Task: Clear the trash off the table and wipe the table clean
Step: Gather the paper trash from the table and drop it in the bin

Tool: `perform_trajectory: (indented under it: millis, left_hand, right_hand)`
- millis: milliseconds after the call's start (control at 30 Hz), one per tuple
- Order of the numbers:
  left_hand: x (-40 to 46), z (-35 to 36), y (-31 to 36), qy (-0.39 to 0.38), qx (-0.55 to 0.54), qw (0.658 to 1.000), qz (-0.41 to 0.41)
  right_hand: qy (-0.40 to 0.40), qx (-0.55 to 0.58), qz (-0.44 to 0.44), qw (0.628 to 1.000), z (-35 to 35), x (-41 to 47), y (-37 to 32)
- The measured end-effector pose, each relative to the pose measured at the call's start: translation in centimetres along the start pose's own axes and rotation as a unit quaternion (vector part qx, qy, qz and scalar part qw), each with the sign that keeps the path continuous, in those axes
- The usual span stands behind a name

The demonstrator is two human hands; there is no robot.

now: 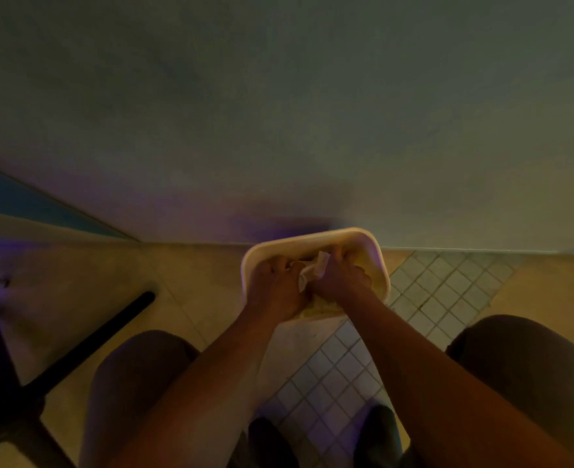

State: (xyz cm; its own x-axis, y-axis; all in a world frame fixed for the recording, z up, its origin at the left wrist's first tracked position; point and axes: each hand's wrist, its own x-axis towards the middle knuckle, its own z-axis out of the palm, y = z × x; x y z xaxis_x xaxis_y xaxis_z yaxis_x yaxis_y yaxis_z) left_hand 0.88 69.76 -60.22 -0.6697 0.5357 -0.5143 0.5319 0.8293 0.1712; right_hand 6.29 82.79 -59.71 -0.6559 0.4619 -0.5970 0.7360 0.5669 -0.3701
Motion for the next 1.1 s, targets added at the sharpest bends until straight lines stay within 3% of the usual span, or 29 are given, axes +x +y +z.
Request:
perform_trajectory:
  millis: [267,533,667,967,1100]
  left_hand:
    - [-1.3,-2.1,0.0,0.028,-0.012,0.999,0.019]
    - [-3.3,-2.7,0.3,0.059,-0.066,0.996,0.021]
    - [-4.6,-3.8,0.1,0.036,-0.097,0.994,0.02]
    - [-6.1,-4.8,0.7,0.038,-0.032,0.998,0.047]
    - [-7.4,-6.0,0.8,0.03,-0.08,0.996,0.022]
  right_hand:
    - [0.013,0.037,0.007,0.999,-2.2,-1.6,-0.1]
    - [0.013,-0.018,-0.018,1.0,-3.7,-3.3,-0.9]
    - [-0.014,-0.052,-0.016,0.998,-5.3,-2.9,-1.4]
    - [-0.018,-0.079,-0.051,0.995,-4.6,-2.2,-1.4]
    - [-0.023,-0.074,-0.06,0.995,-6.3,-4.4,-2.1]
